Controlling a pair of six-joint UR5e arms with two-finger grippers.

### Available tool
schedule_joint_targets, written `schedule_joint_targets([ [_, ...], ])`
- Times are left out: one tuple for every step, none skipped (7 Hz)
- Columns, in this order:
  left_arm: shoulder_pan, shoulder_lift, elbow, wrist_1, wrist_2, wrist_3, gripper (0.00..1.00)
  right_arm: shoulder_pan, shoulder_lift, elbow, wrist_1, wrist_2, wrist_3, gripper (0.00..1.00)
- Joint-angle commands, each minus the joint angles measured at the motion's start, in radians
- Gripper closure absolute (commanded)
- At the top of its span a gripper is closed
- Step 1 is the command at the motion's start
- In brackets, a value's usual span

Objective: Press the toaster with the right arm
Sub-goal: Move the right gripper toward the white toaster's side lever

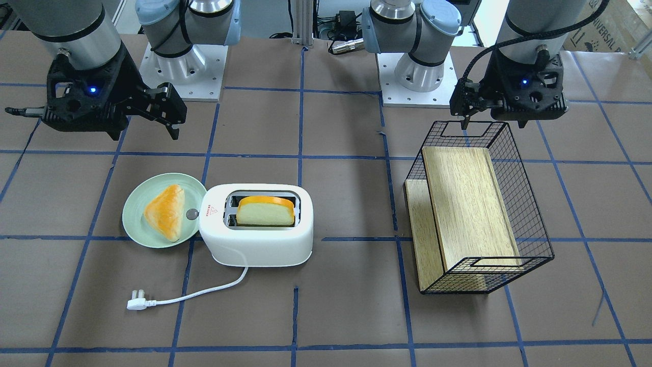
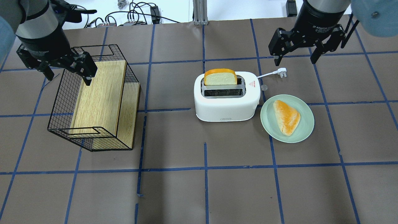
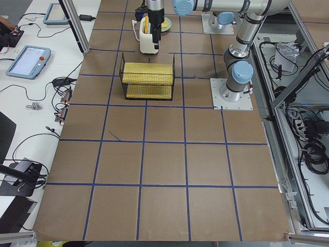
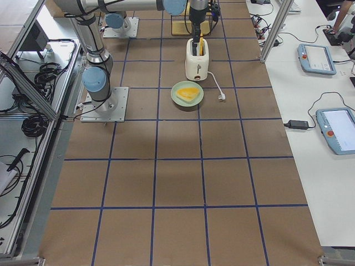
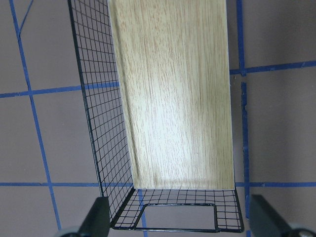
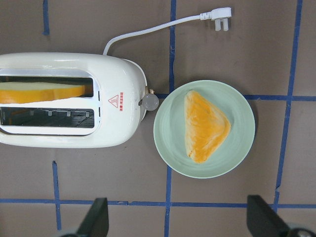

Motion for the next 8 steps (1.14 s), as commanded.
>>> schedule_joint_targets([
  [0.000,0.000,-0.001,0.000,0.000,-0.001,0.00,0.000,-0.002,0.002,0.003,-0.001,-0.018,0.00],
  [0.000,0.000,-0.001,0.000,0.000,0.000,0.00,0.001,-0.010,0.011,0.002,0.002,-0.022,0.01],
  [0.000,0.000,-0.001,0.000,0.000,0.000,0.00,0.000,-0.008,0.014,-0.001,0.003,-0.049,0.04],
  [0.000,0.000,-0.001,0.000,0.000,0.000,0.00,0.001,-0.008,0.014,-0.012,0.003,-0.074,0.08],
  [0.000,0.000,-0.001,0.000,0.000,0.000,0.00,0.000,-0.004,0.014,-0.009,0.000,-0.095,0.24],
  [0.000,0.000,-0.001,0.000,0.000,0.000,0.00,0.000,0.002,0.014,-0.012,-0.012,-0.191,0.46],
  [0.000,0.000,-0.001,0.000,0.000,0.000,0.00,0.001,0.002,0.013,-0.013,-0.015,-0.263,0.64],
  [0.000,0.000,-0.001,0.000,0.000,0.000,0.00,0.001,0.002,0.010,-0.018,-0.017,-0.349,0.75],
])
